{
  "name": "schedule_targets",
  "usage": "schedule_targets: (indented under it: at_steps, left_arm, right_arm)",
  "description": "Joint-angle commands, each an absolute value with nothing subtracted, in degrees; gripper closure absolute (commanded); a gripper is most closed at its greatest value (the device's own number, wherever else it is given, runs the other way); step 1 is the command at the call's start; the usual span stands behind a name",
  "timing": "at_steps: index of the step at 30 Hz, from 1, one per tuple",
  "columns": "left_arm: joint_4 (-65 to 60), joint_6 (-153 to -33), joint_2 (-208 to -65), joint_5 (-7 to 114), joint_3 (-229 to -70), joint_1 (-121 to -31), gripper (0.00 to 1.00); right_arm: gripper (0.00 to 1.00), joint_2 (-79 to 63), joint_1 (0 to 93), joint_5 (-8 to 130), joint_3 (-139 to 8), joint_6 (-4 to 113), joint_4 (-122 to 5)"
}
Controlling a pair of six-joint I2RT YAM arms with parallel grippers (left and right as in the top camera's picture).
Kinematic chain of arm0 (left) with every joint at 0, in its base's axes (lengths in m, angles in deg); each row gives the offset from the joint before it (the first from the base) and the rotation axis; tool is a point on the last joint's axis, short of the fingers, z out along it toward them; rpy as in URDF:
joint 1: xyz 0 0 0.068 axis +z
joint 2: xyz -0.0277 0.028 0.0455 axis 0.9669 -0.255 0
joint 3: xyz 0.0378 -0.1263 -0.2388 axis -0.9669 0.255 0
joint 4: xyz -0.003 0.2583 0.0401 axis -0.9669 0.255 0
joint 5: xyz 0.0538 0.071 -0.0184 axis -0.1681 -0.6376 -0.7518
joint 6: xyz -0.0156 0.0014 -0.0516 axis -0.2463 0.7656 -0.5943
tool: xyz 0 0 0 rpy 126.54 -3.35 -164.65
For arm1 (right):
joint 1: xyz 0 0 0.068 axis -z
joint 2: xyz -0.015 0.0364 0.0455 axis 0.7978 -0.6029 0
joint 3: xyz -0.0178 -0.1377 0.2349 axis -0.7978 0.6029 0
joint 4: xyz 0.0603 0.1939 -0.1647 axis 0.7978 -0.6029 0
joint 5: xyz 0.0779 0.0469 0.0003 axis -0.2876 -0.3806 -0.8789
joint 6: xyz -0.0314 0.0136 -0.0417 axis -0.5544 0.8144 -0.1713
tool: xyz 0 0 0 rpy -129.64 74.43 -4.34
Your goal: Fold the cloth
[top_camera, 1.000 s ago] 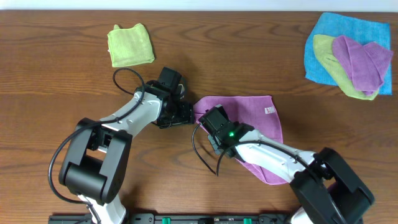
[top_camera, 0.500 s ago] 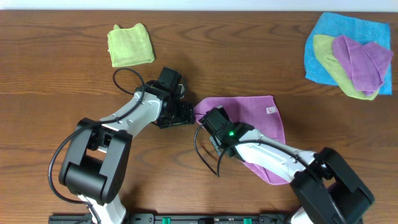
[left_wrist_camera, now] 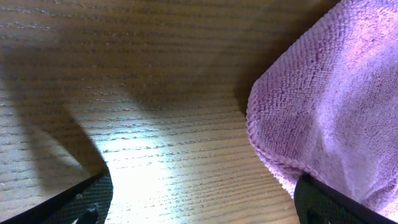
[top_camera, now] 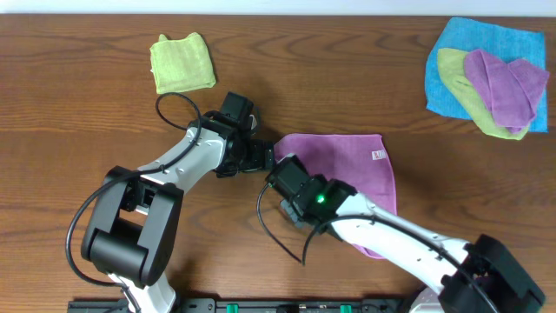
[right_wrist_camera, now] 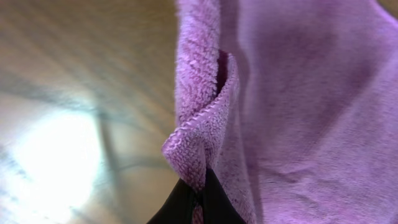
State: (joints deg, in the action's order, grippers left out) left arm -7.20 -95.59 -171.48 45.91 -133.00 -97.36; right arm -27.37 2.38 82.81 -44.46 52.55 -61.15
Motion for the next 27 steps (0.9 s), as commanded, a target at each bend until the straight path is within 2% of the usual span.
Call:
schedule_targets:
  at_steps: [1, 6, 12, 18, 24, 25, 27]
  left_arm:
    - [-6.6, -94.7, -172.9, 43.0, -131.8, -96.9, 0.05]
    - [-5.8, -92.4, -172.9, 42.6, -131.8, -96.9, 0.05]
    - [-3.9, -92.4, -172.9, 33.5, -131.8, -96.9, 0.05]
    - [-3.9, -92.6, -172.9, 33.6, -131.8, -96.9, 0.05]
    - [-3.9, -92.6, -172.9, 33.6, -131.8, -96.9, 0.05]
    - [-3.9, -92.6, -172.9, 33.6, -131.8, -96.9, 0.05]
    - [-3.9, -92.6, -172.9, 33.6, -131.8, -96.9, 0.05]
  right_arm:
    - [0.95, -26.6, 1.0, 82.6, -45.4, 52.2, -61.2]
    - [0.94, -26.6, 1.0, 79.9, -45.4, 52.9, -61.9]
    - [0.94, -26.6, -0.4, 76.8, -45.4, 53.4, -62.3]
    - [0.87, -26.6, -3.1, 74.8, -45.4, 53.8, -62.6]
    - [0.87, -26.6, -7.5, 71.2, -45.4, 56.5, -62.9]
    - [0.87, -26.6, -8.2, 71.2, -45.4, 57.1, -62.9]
    - [0.78, -26.6, -9.7, 71.2, -45.4, 58.6, -62.9]
